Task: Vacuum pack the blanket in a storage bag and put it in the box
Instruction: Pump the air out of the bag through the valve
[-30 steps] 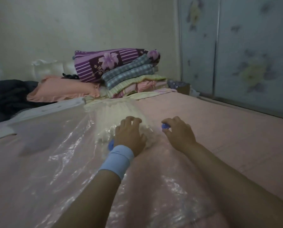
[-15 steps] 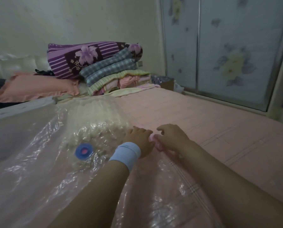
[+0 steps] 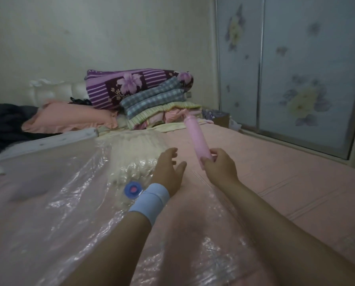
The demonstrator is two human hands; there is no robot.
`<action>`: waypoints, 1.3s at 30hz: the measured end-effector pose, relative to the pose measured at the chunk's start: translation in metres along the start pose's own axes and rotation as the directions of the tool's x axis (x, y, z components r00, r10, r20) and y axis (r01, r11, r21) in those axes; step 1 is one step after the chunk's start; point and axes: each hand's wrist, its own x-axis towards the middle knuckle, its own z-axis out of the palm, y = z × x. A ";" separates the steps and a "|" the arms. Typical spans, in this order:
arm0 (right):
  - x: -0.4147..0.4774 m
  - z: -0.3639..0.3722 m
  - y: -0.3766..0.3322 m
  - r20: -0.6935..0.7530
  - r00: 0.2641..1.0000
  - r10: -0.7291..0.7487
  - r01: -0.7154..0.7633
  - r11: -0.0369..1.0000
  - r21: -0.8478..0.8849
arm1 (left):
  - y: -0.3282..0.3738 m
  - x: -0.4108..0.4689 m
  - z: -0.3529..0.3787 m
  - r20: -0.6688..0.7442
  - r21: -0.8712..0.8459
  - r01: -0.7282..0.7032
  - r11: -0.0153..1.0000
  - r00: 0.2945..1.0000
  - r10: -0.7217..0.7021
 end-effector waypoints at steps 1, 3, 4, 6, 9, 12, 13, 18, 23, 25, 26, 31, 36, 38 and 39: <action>-0.006 0.001 -0.010 0.015 0.999 -0.033 0.032 0.998 0.060 | 0.002 -0.002 -0.006 0.006 -0.078 0.063 0.995 0.998 -0.062; -0.017 0.010 -0.023 0.100 0.989 -0.104 0.083 0.977 0.197 | 0.004 -0.009 -0.021 0.014 -0.207 0.157 0.966 0.987 -0.158; -0.021 0.015 -0.027 0.164 0.979 -0.118 0.072 0.962 0.263 | 0.004 -0.012 -0.026 0.024 -0.268 0.201 0.942 0.979 -0.202; -0.032 0.027 -0.037 0.266 0.955 -0.130 0.025 0.931 0.364 | 0.002 -0.018 -0.040 0.064 -0.373 0.259 0.891 0.965 -0.253; -0.043 0.041 -0.051 0.348 0.926 -0.148 -0.013 0.907 0.421 | -0.001 -0.026 -0.064 0.129 -0.522 0.306 0.796 0.951 -0.281; -0.050 0.059 -0.065 0.418 0.888 -0.192 0.005 0.913 0.408 | -0.017 -0.032 -0.087 0.145 -0.493 0.281 0.823 0.960 -0.240; -0.052 0.064 -0.067 0.438 0.878 -0.192 0.003 0.918 0.397 | -0.021 -0.032 -0.091 0.156 -0.452 0.268 0.851 0.963 -0.221; -0.050 0.100 -0.075 0.483 0.858 -0.174 -0.050 0.908 0.416 | -0.041 -0.025 -0.117 0.210 -0.439 0.300 0.847 0.951 -0.228; -0.045 0.120 -0.074 0.432 0.890 -0.144 -0.043 0.918 0.394 | -0.092 -0.016 -0.133 0.073 -0.028 0.309 0.951 0.949 -0.306; -0.048 0.127 -0.068 0.430 0.895 -0.121 -0.071 0.911 0.405 | -0.108 -0.019 -0.128 0.021 0.272 0.327 0.905 0.938 -0.345; -0.050 0.130 -0.065 0.424 0.900 -0.106 -0.085 0.910 0.407 | -0.112 -0.022 -0.124 0.006 0.363 0.332 0.871 0.934 -0.358; -0.052 0.135 -0.056 0.383 0.922 -0.061 -0.110 0.905 0.410 | -0.106 -0.031 -0.100 -0.016 0.652 0.278 0.705 0.935 -0.354; -0.055 0.140 -0.054 0.395 0.918 -0.034 -0.148 0.894 0.422 | -0.103 -0.027 -0.100 -0.004 0.542 0.362 0.759 0.904 -0.428; -0.057 0.144 -0.052 0.407 0.913 -0.026 -0.161 0.894 0.418 | -0.107 -0.027 -0.102 -0.003 0.432 0.385 0.816 0.905 -0.426; -0.057 0.145 -0.052 0.409 0.912 -0.022 -0.168 0.890 0.424 | -0.109 -0.026 -0.105 0.002 0.361 0.395 0.845 0.906 -0.424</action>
